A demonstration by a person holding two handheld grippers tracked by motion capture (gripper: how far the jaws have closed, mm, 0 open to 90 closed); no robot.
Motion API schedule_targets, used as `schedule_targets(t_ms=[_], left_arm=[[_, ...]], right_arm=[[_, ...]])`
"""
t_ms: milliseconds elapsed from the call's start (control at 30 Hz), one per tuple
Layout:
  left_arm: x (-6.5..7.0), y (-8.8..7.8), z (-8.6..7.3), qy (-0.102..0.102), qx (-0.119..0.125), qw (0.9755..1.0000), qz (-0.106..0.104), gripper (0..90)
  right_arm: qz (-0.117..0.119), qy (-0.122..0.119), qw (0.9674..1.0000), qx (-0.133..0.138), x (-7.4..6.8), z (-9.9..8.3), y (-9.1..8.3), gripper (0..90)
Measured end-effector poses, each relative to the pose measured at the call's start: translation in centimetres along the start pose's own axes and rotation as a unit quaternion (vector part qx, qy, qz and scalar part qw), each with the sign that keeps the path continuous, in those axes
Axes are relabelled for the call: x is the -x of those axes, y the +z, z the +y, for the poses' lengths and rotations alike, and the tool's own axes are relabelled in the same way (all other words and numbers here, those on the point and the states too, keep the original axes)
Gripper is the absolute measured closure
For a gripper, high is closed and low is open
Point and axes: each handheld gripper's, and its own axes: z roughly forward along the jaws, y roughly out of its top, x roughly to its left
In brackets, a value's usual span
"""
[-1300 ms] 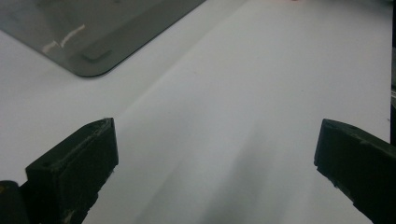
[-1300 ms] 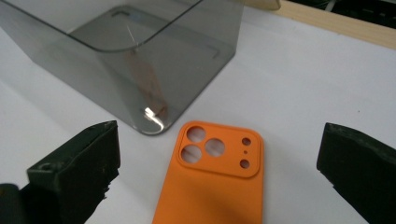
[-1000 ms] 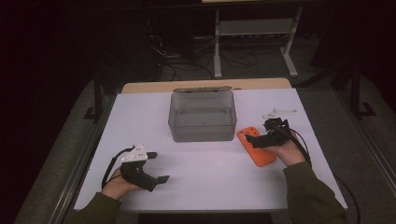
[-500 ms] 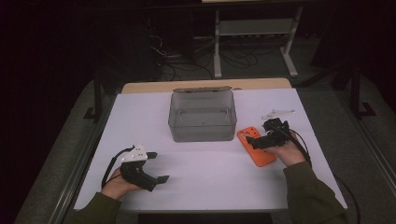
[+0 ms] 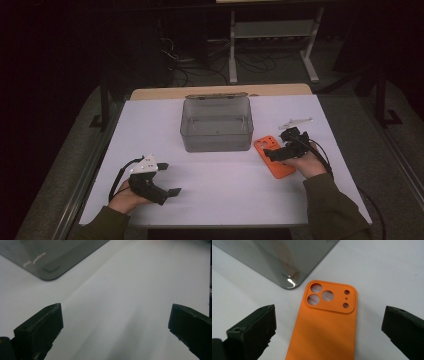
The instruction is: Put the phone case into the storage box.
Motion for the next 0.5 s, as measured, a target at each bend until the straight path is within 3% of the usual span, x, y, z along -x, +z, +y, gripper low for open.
schedule_targets(t_ms=[500], left_arm=[[-0.02,-0.02,-0.01,0.0,0.001,1.0,-0.001,0.0]], right_arm=[[0.0,0.003,0.9995,-0.031,-0.01,-0.25,0.49,0.0]])
